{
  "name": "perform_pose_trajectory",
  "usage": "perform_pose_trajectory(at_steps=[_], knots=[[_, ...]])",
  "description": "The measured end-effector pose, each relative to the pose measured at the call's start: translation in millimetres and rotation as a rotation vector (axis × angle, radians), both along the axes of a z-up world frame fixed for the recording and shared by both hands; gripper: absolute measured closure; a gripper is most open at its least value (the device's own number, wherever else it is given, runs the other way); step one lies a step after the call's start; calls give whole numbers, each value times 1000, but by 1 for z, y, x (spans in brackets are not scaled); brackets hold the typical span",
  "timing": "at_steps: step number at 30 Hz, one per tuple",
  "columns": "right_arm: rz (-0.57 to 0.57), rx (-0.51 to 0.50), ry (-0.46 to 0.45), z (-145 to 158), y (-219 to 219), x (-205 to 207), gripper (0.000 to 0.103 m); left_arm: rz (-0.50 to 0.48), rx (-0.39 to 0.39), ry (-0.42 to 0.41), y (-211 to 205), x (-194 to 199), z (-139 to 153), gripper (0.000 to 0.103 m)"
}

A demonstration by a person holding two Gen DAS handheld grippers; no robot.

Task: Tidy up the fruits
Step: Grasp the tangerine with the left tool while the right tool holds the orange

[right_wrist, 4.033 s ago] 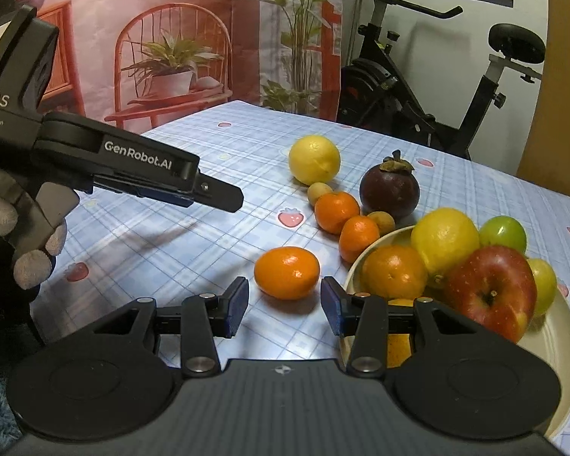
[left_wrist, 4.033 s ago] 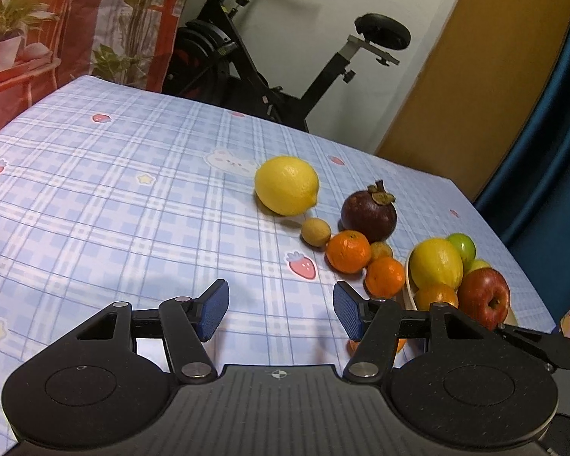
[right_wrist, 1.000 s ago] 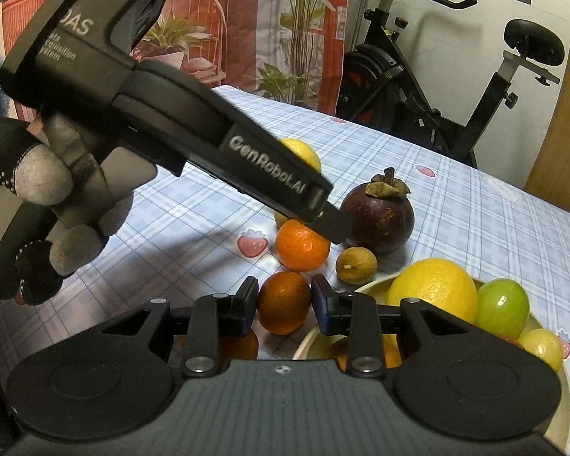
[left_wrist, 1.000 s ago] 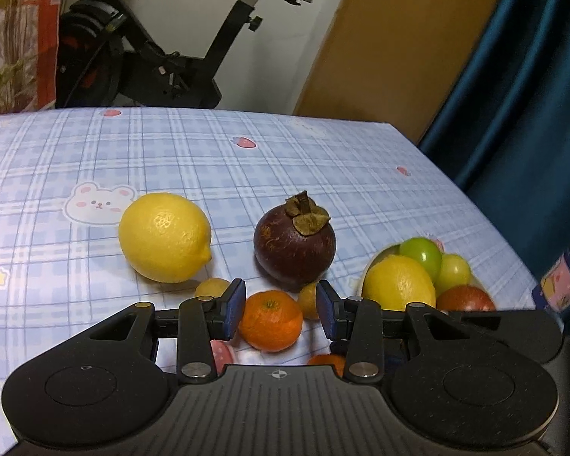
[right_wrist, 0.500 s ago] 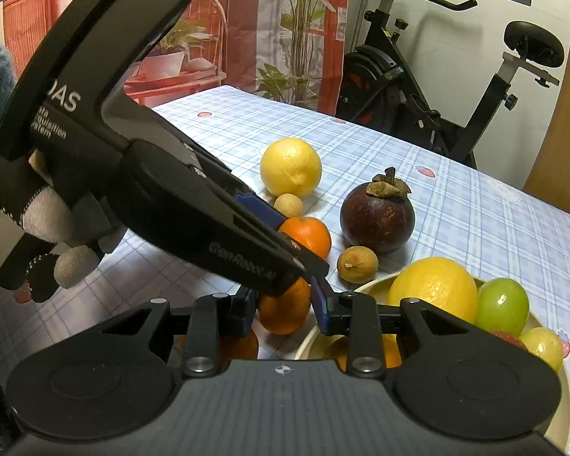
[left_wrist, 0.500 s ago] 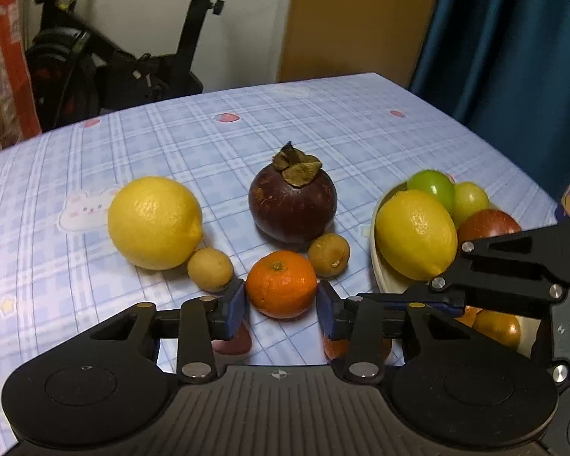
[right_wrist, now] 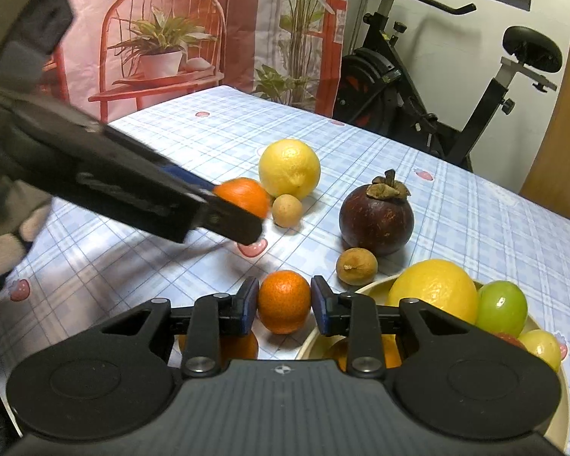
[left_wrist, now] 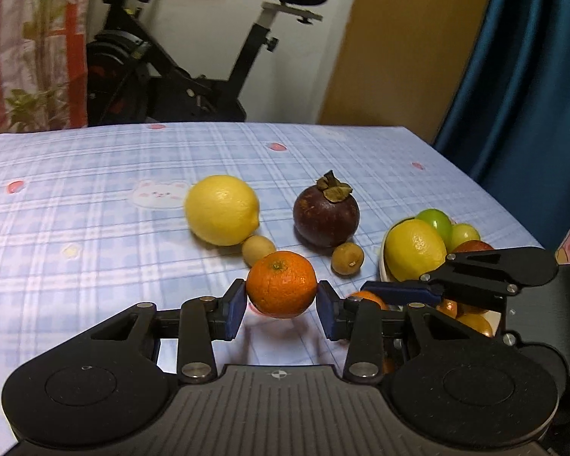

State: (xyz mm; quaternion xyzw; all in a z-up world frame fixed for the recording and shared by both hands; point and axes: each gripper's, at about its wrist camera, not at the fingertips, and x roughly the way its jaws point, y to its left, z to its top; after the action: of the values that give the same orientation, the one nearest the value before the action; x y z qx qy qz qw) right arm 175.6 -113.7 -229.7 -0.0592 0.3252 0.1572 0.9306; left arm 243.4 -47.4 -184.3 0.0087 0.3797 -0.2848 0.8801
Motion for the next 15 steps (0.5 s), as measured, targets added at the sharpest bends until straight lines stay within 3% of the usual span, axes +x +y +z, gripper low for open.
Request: perform_pose_trajectory(at_steps=[8,15], knots=[[-35,80,-91,19,-14,-19,71,-4,-42,-62,1,-24,29,61],[-120,158,-124,25,-46,-37,71,-33,3,-84,-31,-37,36,61]])
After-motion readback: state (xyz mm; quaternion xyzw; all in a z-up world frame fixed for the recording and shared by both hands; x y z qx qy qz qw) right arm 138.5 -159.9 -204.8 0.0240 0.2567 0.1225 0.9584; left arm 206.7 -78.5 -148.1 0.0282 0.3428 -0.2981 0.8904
